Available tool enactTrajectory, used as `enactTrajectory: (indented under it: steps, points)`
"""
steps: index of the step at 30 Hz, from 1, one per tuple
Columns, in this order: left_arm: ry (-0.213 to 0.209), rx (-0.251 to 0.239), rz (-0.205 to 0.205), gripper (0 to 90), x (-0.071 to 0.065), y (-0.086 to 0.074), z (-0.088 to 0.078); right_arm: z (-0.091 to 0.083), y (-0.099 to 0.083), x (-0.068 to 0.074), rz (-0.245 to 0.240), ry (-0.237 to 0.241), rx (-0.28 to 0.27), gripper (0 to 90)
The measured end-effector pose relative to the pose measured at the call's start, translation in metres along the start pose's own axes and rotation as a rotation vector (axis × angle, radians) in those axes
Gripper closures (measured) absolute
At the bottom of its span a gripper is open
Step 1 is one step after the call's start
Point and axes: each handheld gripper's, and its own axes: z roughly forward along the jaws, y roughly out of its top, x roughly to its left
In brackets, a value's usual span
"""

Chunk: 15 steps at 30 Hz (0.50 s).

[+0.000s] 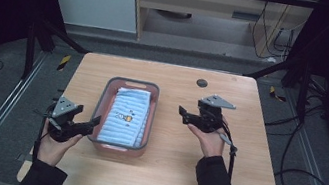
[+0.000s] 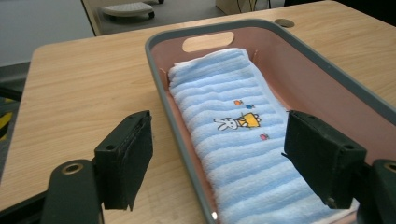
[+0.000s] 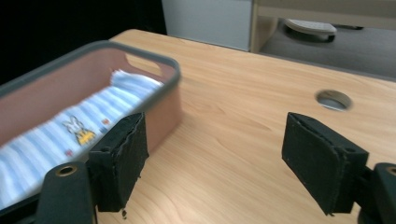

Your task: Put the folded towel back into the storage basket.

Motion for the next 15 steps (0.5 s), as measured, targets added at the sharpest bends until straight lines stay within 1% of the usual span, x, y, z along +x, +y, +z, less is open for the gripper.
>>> enactTrajectory:
  steps: [2,5,9,12,14,15]
  points:
    - [0.005,-0.001,0.004,22.6,0.003,-0.001,0.000,-0.010,-0.009,-0.010,0.006,-0.015,0.007,21.8]
    - [0.026,0.004,0.005,21.8,0.009,-0.003,-0.001,-0.022,-0.020,-0.021,0.018,-0.035,0.009,20.5]
    - [0.053,0.011,-0.009,20.3,0.017,-0.007,-0.002,-0.038,-0.034,-0.036,0.035,-0.060,0.011,18.6]
    - [0.075,0.024,-0.007,20.0,0.023,-0.011,-0.001,-0.047,-0.045,-0.045,0.044,-0.081,0.017,18.2]
    - [0.087,0.031,-0.009,19.9,0.028,-0.013,-0.001,-0.051,-0.051,-0.051,0.041,-0.100,0.025,17.9]
    - [0.089,0.033,-0.013,19.9,0.031,-0.015,-0.001,-0.053,-0.053,-0.053,0.050,-0.102,0.022,17.9]
